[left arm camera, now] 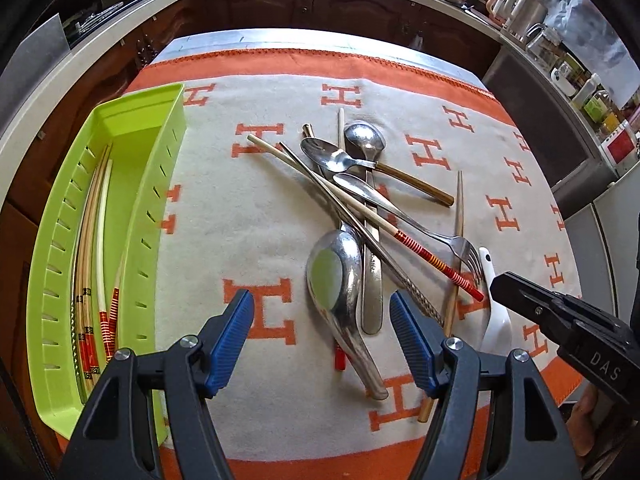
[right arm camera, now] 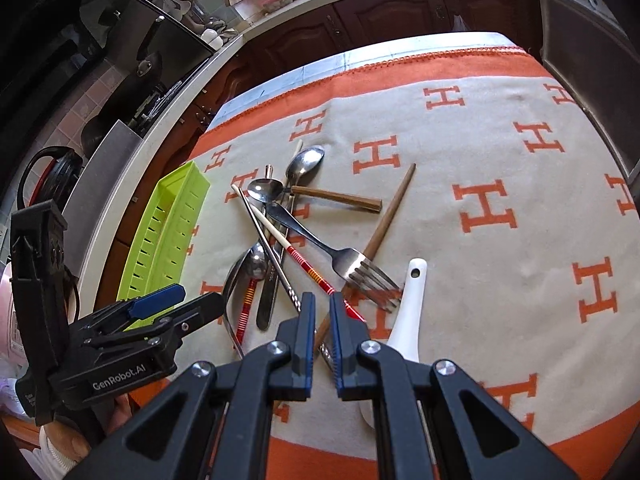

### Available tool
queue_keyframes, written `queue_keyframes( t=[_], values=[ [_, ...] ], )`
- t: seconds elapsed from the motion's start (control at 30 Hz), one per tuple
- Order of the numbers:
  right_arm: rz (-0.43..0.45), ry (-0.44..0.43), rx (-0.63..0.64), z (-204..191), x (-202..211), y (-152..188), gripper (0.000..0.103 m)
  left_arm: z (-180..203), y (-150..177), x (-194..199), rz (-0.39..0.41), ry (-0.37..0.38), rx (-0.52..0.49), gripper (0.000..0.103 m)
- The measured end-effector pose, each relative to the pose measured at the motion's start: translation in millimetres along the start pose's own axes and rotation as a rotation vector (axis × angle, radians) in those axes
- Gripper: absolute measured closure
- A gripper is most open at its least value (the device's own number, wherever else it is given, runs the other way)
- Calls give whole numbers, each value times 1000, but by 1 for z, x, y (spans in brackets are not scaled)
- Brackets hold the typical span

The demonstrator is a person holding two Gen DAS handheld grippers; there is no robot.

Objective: Organize utensils
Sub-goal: 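Move both open tools back over the utensil pile, then close the left tool on a metal spoon and lift it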

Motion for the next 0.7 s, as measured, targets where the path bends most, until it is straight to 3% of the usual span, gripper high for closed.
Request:
queue_keyframes(
  t=[0.13,0.2,0.27,0.3,0.5,0.7],
  values=[
    [-11,-13,-8,7,-6,0,96,2,1,-13,-4,-49,-7,37],
    [-14,-17,-3,9,-8,0,96,2,1,-17,-8,-61,-9,56],
    [-15,-29,1,10,-10,-1,96,0,3,-21,-24,-61,0,88],
    [-17,-38,7,9,-11,-1,96,-1,4,-24,-32,-69,6,93],
    [-36,-67,72,-3,-21,-4,96,-15,7,-25,-28,-63,52,100],
    [-74,-71,200,-20,-39,-9,96,-13,5,-14,1,-51,22,100]
  ],
)
Point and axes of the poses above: each gripper's, at about its wrist camera, not at the fingertips, and x roughly against the way its jaws point, z to its right, y to its underside, the point moved 4 cm from there along -x, roughly the way its jaws point, and after that the axes turned 15 degrees about z, right-handed, at the moved point
